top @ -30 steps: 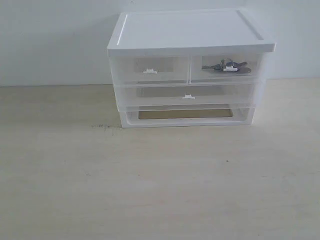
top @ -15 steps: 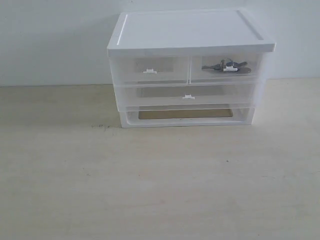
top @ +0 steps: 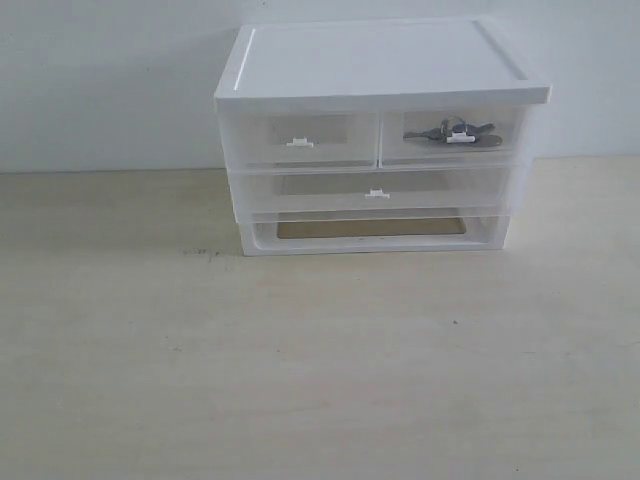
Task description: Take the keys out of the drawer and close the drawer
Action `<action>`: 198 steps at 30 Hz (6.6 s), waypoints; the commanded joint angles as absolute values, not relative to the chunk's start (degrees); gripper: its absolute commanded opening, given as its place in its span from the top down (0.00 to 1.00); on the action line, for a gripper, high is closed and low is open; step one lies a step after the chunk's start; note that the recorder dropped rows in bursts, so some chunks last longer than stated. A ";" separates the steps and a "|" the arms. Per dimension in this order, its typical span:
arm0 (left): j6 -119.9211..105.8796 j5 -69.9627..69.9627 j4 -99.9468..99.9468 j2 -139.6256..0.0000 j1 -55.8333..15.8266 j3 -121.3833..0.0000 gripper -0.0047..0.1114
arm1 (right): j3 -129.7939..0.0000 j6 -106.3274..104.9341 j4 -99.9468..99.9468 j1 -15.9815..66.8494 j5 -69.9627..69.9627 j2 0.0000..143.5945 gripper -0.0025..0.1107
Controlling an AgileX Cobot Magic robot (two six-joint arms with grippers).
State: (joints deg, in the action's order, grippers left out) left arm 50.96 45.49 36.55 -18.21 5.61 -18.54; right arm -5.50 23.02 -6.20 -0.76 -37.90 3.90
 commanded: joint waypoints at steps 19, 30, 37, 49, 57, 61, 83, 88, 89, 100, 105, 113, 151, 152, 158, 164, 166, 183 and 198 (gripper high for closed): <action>33.78 69.96 58.91 -89.35 -1.48 -37.29 0.92 | -25.97 39.01 -33.24 -0.67 -42.30 65.12 0.98; 28.68 65.17 59.01 -108.57 -8.60 -52.80 0.92 | -37.41 47.65 -40.83 -0.67 -44.20 89.87 0.65; 28.68 59.67 59.01 -111.36 -9.34 -55.68 0.92 | -49.96 75.08 -59.56 -0.67 -44.05 97.96 0.57; 27.74 56.92 55.99 -111.46 -9.34 -59.43 0.92 | -56.93 91.74 -65.68 -0.67 -42.08 103.67 0.57; 27.23 55.59 52.89 -115.75 -9.34 -63.61 0.92 | -57.25 90.69 -63.26 -0.67 -42.20 104.13 0.57; 27.23 55.46 52.89 -117.59 -9.34 -64.96 0.92 | -57.25 90.58 -62.86 -0.67 -42.69 104.13 0.57; 26.94 53.70 50.78 -118.33 -9.34 -66.27 0.92 | -57.35 88.54 -59.00 0.02 -43.71 104.13 0.57; 26.94 53.69 50.78 -118.33 -9.34 -66.37 0.92 | -57.35 89.04 -58.90 0.02 -42.38 104.57 0.57; 26.94 53.69 50.78 -118.33 -9.34 -66.37 0.92 | -57.35 89.52 -58.90 0.14 -43.15 105.11 0.57; 26.94 54.03 50.78 -118.33 -9.34 -66.49 0.92 | -60.29 88.09 -56.20 3.09 -44.44 108.64 0.57; 26.94 54.03 50.78 -118.33 -9.34 -66.49 0.92 | -60.80 88.26 -56.77 2.50 -44.55 108.27 0.57; 26.94 53.66 50.78 -118.33 -9.34 -66.49 0.92 | -60.80 89.65 -57.95 0.89 -45.35 107.91 0.57; 26.89 53.89 49.89 -123.34 -9.34 -70.02 0.92 | -60.68 89.36 -73.51 -1.18 -51.93 107.91 0.98; 26.89 53.89 49.89 -123.34 -9.34 -70.17 0.92 | -60.68 89.54 -74.26 -1.18 -51.71 107.91 0.98; 27.00 53.89 49.89 -123.34 -9.34 -70.66 0.92 | -60.68 89.00 -74.44 -1.30 -51.59 107.91 0.98; 27.00 53.89 49.89 -123.34 -9.34 -70.66 0.92 | -60.68 90.35 -74.43 -4.16 -52.89 107.91 0.81; 27.00 53.89 49.89 -123.34 -9.34 -70.66 0.92 | -60.68 91.44 -74.70 -5.07 -53.45 107.91 0.69; 27.18 53.89 49.89 -123.34 -9.34 -71.03 0.92 | -60.68 99.34 -67.86 -4.25 -52.77 108.06 0.58; 27.36 53.99 49.89 -123.34 -9.34 -71.03 0.92 | -60.68 96.46 -63.91 -2.77 -46.53 108.06 0.74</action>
